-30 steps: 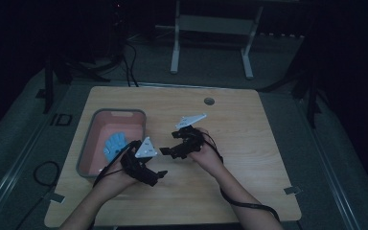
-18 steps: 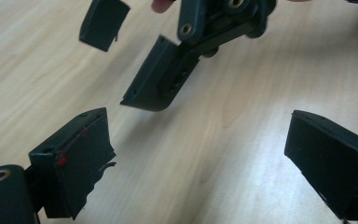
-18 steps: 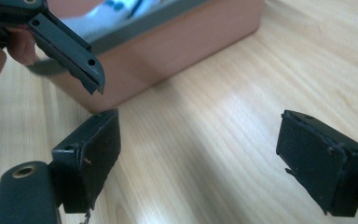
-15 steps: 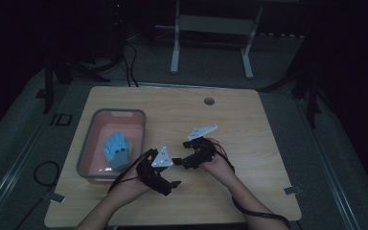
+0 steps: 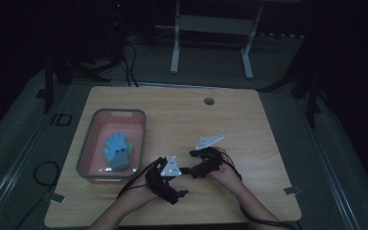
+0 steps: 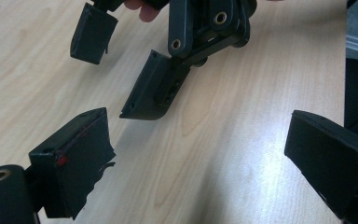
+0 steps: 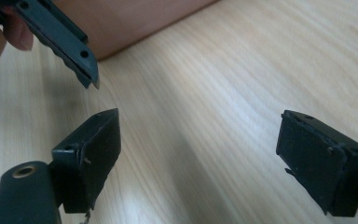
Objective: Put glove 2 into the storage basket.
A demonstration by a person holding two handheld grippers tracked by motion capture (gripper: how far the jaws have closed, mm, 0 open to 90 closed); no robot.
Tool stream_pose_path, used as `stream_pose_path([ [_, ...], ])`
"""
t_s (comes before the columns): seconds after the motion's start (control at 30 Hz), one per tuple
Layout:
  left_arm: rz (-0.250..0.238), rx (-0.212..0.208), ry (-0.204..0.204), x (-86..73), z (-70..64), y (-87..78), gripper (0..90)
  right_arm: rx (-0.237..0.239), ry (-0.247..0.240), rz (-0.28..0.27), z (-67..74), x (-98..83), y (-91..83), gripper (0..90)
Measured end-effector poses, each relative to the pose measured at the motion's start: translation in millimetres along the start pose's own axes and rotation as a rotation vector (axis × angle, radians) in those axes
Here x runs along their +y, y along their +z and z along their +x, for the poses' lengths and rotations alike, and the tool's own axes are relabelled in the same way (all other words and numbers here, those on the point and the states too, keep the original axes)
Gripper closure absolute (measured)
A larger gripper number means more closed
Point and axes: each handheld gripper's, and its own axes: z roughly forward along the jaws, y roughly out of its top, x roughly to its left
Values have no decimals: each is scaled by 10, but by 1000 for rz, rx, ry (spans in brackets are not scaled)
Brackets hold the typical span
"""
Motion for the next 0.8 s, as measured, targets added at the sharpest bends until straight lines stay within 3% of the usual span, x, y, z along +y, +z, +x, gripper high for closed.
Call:
stream_pose_path([
  [0.37, 7, -26, 41, -90, -113, 198, 75, 11, -11, -12, -12, -250, -71, 136],
  [0.8, 9, -54, 58, -199, -202, 348, 75, -23, 12, -52, -31, -494, -236, 134],
])
